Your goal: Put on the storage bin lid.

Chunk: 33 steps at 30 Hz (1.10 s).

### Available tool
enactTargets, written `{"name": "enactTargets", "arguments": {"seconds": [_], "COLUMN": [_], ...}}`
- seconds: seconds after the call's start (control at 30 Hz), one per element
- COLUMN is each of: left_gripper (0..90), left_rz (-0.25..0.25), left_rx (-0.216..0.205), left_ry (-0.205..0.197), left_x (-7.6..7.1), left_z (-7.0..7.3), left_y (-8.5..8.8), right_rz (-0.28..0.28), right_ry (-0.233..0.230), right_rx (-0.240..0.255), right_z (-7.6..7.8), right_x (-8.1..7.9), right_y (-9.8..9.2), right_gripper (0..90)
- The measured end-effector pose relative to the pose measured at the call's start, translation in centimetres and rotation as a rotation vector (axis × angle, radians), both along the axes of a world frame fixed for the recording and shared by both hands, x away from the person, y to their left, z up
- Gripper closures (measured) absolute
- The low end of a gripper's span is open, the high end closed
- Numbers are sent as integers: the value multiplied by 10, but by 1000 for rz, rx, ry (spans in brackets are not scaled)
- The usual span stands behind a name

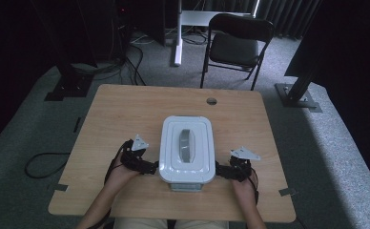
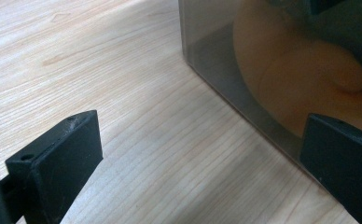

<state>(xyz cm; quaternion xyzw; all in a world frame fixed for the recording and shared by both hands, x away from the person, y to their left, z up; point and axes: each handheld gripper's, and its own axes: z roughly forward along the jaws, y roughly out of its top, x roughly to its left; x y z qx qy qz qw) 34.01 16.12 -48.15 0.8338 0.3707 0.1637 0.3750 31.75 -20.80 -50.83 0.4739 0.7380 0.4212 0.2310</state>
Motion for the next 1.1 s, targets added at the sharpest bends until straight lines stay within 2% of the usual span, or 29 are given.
{"name": "enactTargets", "arguments": {"seconds": [0.13, 0.3, 0.43, 0.57, 0.83, 0.9, 1.1], "left_gripper": [4, 3, 4, 4, 4, 4, 4], "left_rz": [0, -5, -11, -22, 15, 24, 44], "left_rx": [-7, -9, -13, -35, -27, -37, -51], "left_ry": [-5, -8, -6, -4, 4, 5, 7], "left_x": [-2, -6, -9, -13, -19, -20, -23], "left_z": [2, 3, 4, 5, 2, 1, -4], "left_y": [1, 4, 8, 17, 33, 37, 47], "right_rz": [-10, 12, 8, 11, 2, -4, -16], "right_ry": [-3, -16, -23, -34, -44, -43, -48], "right_rx": [4, 5, 22, 20, 20, 22, -18], "right_z": [4, 7, 9, 11, 12, 12, 8], "right_x": [1, 1, 1, 1, -1, -2, -6], "right_y": [-4, -6, -9, -12, -21, -22, -25], "right_gripper": [123, 123, 123, 123, 123, 124, 123]}}
